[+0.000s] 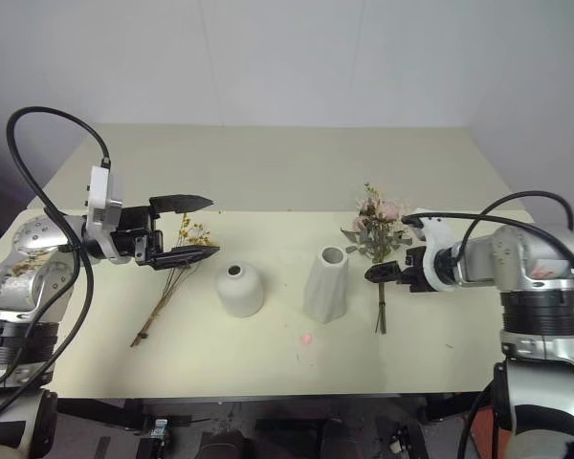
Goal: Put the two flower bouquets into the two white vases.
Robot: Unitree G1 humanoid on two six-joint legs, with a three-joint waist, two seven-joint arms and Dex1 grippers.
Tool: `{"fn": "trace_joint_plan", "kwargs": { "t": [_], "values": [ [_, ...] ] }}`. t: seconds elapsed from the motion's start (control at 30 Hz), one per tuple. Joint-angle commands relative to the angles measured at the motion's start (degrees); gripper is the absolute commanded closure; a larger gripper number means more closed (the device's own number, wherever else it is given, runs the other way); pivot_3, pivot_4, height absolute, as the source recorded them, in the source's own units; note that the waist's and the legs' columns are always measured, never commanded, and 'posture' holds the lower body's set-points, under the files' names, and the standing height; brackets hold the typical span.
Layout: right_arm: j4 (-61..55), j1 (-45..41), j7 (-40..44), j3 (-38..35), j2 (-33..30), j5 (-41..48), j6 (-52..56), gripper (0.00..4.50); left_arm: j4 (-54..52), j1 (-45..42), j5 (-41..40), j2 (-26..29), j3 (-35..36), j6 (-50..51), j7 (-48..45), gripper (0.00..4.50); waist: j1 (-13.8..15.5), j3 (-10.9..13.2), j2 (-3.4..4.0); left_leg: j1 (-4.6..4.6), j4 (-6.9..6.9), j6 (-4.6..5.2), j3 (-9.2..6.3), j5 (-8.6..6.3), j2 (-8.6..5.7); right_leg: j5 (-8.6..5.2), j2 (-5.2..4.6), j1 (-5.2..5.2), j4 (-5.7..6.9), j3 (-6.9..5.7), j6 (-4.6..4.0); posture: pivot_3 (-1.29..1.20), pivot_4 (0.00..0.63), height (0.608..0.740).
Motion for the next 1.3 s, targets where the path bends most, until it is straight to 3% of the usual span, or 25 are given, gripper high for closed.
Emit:
{"fn": "trace_joint_plan", "kwargs": {
  "t": [0.03,0.07,0.17,0.47,0.53,0.73,0.87,0.97,1.1,1.3],
  "values": [
    [2.6,-2.4,0.1,0.4,0.9,-2.6,-3.6,0.0,-1.0,-1.7,-0.4,0.4,0.3,-0.6,-0.7,0.04,-0.1,0.0,0.0,0.0,0.0,0.0,0.0,0.0,0.0,0.0,0.0,0.0,0.0,0.0,0.0,0.0,0.15,0.74],
    [3.2,-2.5,0.7,1.0,1.2,-3.1,-4.4,0.0,-1.1,-1.7,-0.5,0.5,0.3,-0.4,-0.9,0.04,-0.2,0.0,0.0,0.0,0.0,0.0,0.0,0.0,0.0,0.0,-0.01,0.0,0.0,0.01,0.0,0.0,0.15,0.74],
    [4.5,-2.6,1.8,3.1,2.5,-4.7,-7.5,0.57,-1.3,-1.6,-0.4,0.5,0.1,-0.3,-1.1,0.0,-0.3,0.0,0.0,0.0,0.01,0.0,0.01,0.0,0.0,0.0,-0.01,0.0,0.0,0.0,0.0,0.0,0.15,0.74],
    [6.6,-2.9,2.4,3.3,4.9,-7.6,-9.9,3.83,-2.3,-1.5,-0.6,0.7,0.1,0.5,-0.8,0.0,-0.3,0.0,0.01,0.0,0.0,0.0,0.0,0.0,0.0,0.0,-0.01,0.0,0.02,0.0,0.0,0.0,0.15,0.74],
    [6.5,-2.6,2.4,3.1,5.0,-8.0,-9.8,4.34,-2.3,-1.6,-0.5,0.7,0.0,0.6,-0.8,0.0,-0.3,0.0,0.01,0.0,0.0,0.0,-0.01,0.0,0.0,0.0,-0.01,0.0,0.03,0.0,0.0,0.0,0.15,0.74],
    [0.9,1.0,-0.6,-2.9,5.5,-9.0,-13.0,4.36,-3.1,-1.6,-1.2,0.3,-0.3,1.7,-0.9,0.0,-0.1,0.0,0.01,0.01,0.0,0.0,-0.01,0.0,0.0,0.0,0.0,0.01,0.02,-0.01,0.0,0.0,0.15,0.74],
    [-15.9,5.9,-6.3,-14.4,9.3,-9.1,-26.4,4.36,-3.1,-1.3,-2.0,1.1,-0.3,3.7,-2.3,0.0,-0.1,0.0,0.02,-0.06,-0.01,0.0,-0.02,0.0,-0.01,0.01,-0.02,-0.04,0.05,-0.01,0.02,0.0,0.15,0.74],
    [-26.8,8.1,-8.4,-19.0,13.0,-8.3,-35.4,4.36,-2.9,-1.1,-2.5,2.0,-0.4,5.3,-4.0,0.0,-0.3,0.0,0.04,-0.13,-0.05,0.0,-0.04,0.0,-0.01,0.01,0.0,-0.17,0.11,-0.01,0.02,0.0,0.15,0.74],
    [-35.9,9.0,-7.9,-21.6,16.3,-3.4,-39.0,4.36,-2.4,-1.2,-2.8,2.7,-0.6,6.0,-6.3,0.0,-0.6,0.0,0.05,-0.08,-0.09,0.0,-0.06,0.0,0.03,0.01,0.04,-0.13,0.1,-0.02,0.02,0.0,0.15,0.74],
    [-43.5,8.4,-9.6,-25.9,20.9,14.0,-37.2,4.36,-0.8,-3.1,-2.2,1.9,-1.5,5.5,-7.2,0.0,-0.8,0.0,0.05,0.1,-0.08,0.0,-0.05,0.0,0.02,0.01,0.02,-0.01,0.08,0.0,0.01,0.0,0.15,0.74]
  ]
}}
